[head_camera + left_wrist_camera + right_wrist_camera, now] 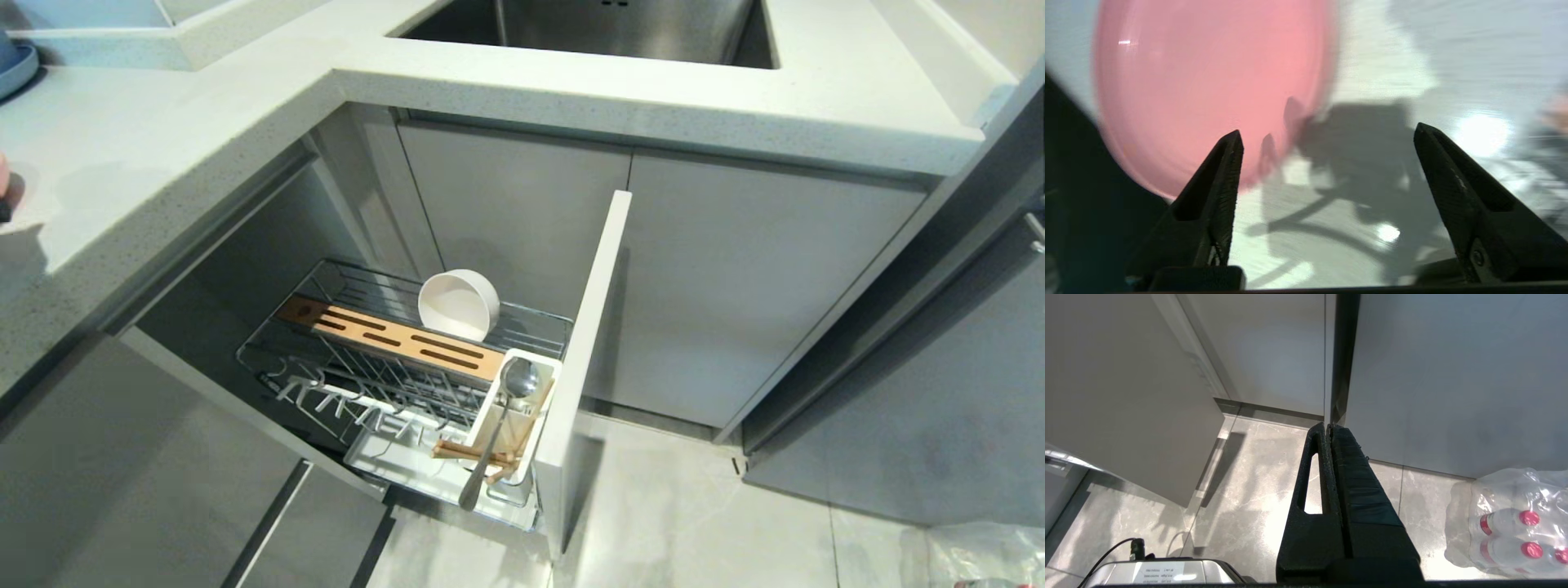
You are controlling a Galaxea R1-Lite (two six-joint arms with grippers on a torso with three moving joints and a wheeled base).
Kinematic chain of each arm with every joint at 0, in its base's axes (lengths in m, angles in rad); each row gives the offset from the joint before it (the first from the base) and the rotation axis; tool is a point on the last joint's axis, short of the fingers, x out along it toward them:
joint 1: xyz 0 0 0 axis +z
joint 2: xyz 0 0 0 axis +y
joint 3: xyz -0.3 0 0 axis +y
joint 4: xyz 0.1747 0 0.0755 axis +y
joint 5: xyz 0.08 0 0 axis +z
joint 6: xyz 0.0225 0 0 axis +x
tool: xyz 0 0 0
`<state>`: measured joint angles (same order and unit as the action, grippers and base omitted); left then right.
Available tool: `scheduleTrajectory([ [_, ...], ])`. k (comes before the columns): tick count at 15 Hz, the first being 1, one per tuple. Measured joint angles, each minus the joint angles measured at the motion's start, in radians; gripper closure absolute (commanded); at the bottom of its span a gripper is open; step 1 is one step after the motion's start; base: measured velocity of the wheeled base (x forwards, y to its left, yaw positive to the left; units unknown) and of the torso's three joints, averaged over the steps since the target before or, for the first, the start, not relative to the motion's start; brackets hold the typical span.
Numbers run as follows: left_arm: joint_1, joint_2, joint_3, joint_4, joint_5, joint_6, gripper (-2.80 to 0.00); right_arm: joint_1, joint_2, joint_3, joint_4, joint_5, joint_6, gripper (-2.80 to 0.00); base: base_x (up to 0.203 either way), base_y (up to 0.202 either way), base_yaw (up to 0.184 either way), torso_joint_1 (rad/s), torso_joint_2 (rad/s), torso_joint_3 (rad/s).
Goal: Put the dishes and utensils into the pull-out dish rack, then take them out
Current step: Take the bowl out of the cupboard
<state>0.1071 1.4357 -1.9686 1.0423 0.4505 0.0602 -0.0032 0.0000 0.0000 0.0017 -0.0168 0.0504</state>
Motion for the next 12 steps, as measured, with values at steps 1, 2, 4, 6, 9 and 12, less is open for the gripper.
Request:
scheduleTrajectory([
  [1,-0.04,-0.026,0.0,0.0,-0.013,-0.048,-2.8,0.0,0.0,0.0,0.0,0.0,0.0,0.0,0.0,0.0,0.0,0.0,0.0,0.0],
  [2,-0.073,-0.058,0.002,0.0,-0.033,-0.099,-2.8,0.0,0.0,0.0,0.0,0.0,0.0,0.0,0.0,0.0,0.0,0.0,0.0,0.0],
  [4,-0.124,-0.129,0.016,-0.001,-0.096,-0.192,0.0,0.0,0.0,0.0,0.0,0.0,0.0,0.0,0.0,0.0,0.0,0.0,0.0,0.0],
  [6,-0.149,-0.194,0.028,-0.022,-0.195,-0.28,0.0,0.0,0.0,0.0,0.0,0.0,0.0,0.0,0.0,0.0,0.0,0.0,0.0,0.0],
  [9,-0.16,-0.251,0.044,-0.082,-0.368,-0.423,0.0,0.0,0.0,0.0,0.0,0.0,0.0,0.0,0.0,0.0,0.0,0.0,0.0,0.0],
  [12,-0.205,-0.258,0.089,-0.174,-0.52,-0.586,0.0,0.0,0.0,0.0,0.0,0.0,0.0,0.0,0.0,0.0,0.0,0.0,0.0,0.0],
])
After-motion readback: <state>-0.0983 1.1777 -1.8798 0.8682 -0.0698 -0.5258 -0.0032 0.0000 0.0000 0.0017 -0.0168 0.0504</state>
